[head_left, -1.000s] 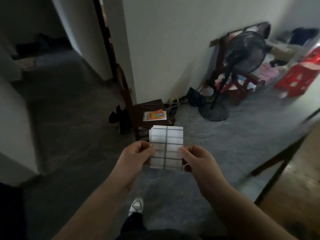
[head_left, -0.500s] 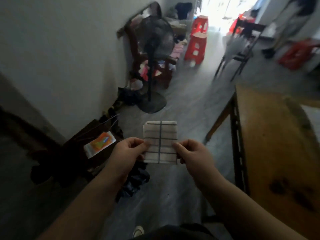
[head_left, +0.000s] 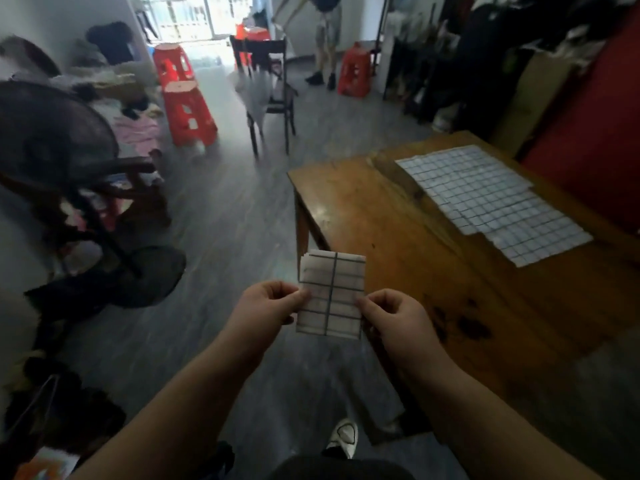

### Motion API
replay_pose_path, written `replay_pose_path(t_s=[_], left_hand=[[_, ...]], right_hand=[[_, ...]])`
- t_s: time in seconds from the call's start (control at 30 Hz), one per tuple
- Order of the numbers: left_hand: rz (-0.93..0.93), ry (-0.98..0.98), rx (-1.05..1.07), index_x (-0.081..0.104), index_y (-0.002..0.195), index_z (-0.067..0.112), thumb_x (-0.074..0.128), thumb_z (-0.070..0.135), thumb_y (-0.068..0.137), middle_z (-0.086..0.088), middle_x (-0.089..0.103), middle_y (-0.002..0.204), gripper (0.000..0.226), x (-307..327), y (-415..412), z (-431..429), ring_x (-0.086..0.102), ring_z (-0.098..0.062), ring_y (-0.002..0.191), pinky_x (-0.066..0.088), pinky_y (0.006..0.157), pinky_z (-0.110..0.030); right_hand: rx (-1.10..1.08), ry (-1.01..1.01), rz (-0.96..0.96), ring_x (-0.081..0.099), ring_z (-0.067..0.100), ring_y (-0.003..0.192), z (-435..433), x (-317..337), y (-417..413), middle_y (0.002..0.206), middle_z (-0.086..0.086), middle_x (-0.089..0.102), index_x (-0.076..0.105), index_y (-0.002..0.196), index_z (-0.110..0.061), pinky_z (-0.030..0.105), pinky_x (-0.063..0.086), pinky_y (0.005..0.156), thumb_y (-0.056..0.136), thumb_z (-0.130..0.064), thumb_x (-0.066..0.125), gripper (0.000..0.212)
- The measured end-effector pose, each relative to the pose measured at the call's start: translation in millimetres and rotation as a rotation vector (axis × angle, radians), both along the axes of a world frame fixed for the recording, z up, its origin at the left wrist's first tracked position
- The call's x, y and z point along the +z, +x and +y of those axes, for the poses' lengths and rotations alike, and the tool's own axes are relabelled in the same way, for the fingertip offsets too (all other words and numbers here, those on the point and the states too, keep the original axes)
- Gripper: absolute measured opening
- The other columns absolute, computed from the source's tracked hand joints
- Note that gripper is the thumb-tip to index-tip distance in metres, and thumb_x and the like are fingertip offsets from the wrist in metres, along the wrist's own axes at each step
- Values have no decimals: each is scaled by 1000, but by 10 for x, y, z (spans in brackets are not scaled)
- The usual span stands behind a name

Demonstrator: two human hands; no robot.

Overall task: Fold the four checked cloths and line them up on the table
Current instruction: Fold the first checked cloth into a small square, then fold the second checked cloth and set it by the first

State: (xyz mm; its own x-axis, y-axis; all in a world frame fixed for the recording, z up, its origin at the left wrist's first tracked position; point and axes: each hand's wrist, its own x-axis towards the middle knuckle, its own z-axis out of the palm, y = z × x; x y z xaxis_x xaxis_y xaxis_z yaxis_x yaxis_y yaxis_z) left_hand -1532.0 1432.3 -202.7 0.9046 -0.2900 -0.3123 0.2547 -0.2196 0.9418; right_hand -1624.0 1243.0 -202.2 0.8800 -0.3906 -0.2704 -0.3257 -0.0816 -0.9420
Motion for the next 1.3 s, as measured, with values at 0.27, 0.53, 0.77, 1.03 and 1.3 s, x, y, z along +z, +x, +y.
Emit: replay_pose_path(t_s=[0.27, 0.53, 0.77, 1.03, 1.3], left_hand=[[-85, 126, -261, 75, 81, 18, 74, 25, 91, 4, 74, 75, 13, -50, 825, -1356, 67, -9, 73, 52, 66, -26], [-293, 436, -777, 63, 88, 30, 63, 38, 98, 10, 67, 84, 12, -383, 1203, -2577, 62, -2, 75, 43, 56, -15], [-250, 633, -1245, 64, 89, 23, 61, 42, 99, 2, 69, 85, 21, -1318, 1455, -3245, 65, -13, 76, 49, 60, -29], [-432, 950, -1470, 64, 94, 26, 54, 47, 100, 4, 68, 92, 24, -2115, 1444, -3260, 62, -15, 89, 57, 71, -34], [-838, 846, -1618, 54, 111, 26, 54, 53, 98, 5, 62, 109, 30, -2107, 1525, -3260, 54, -18, 104, 43, 75, -32]], right_hand=[[-191, -62, 41, 66, 0, 79, -1001, -51, 355, 94, -5, 71, 68, 100, -22, 12, 49, 60, 98, -34, 61, 14], [-523, -154, 222, 64, 7, 88, -1570, -452, 286, 95, -10, 67, 63, 96, -30, 18, 48, 69, 100, -38, 58, 10], [-771, -40, 585, 58, 13, 63, -1600, -1264, 423, 78, -3, 66, 61, 91, -29, 26, 39, 52, 101, -41, 57, 16], [-840, 29, 873, 62, 16, 72, -1458, -1887, 716, 82, -2, 66, 60, 91, -23, 29, 45, 55, 102, -38, 55, 19], [-774, -145, 1125, 58, 15, 79, -1351, -1941, 683, 84, -6, 60, 52, 86, -25, 31, 44, 57, 101, -41, 53, 22]])
